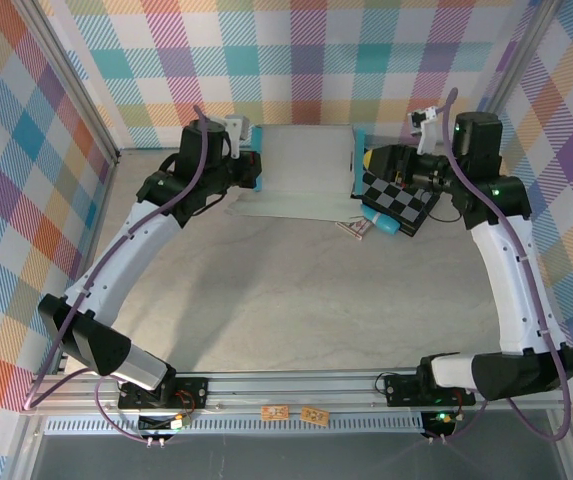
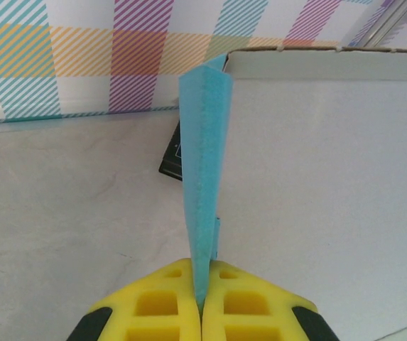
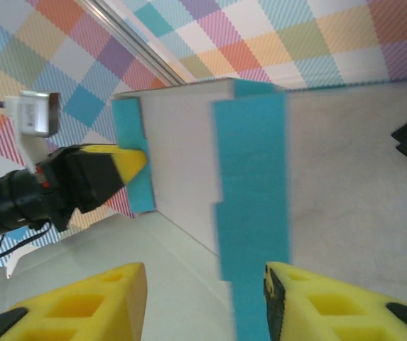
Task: Fold the paper box
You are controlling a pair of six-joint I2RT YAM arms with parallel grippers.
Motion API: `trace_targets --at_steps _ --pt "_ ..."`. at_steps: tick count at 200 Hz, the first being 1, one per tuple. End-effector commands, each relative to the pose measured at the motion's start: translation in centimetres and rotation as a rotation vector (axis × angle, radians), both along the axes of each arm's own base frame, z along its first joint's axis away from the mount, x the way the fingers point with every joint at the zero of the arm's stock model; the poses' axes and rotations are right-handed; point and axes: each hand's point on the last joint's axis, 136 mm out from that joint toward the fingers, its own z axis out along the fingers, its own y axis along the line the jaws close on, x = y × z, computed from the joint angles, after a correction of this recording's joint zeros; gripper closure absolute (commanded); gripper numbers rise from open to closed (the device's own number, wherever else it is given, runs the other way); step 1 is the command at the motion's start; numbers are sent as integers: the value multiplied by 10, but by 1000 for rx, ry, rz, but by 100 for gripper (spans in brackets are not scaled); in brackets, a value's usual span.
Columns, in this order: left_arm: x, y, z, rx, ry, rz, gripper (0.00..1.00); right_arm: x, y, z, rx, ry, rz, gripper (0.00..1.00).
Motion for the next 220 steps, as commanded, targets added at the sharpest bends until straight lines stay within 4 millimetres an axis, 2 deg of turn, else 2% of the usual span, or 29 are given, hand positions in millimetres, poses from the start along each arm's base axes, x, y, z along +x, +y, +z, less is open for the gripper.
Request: trace_targets --at_steps 1,15,46,94,129,178,220 --pt "-1 1 15 -36 -15 -8 100 8 -14 15 34 -85 3 55" --pt "-1 1 16 -39 -18 -11 100 16 -17 16 72 -88 42 58" --pt "1 -1 16 -51 -15 -18 100 16 5 8 165 -33 270 58" --pt "2 -4 16 -68 -12 -30 100 17 13 -8 160 -10 317 59" --pt "4 -6 14 -68 -5 -29 100 13 26 -6 146 -16 341 60" --pt "2 -5 19 -76 -15 -33 100 14 36 -20 31 -8 305 63" --pt "-4 -6 25 -74 -38 -41 100 24 40 -41 -262 -36 191 57"
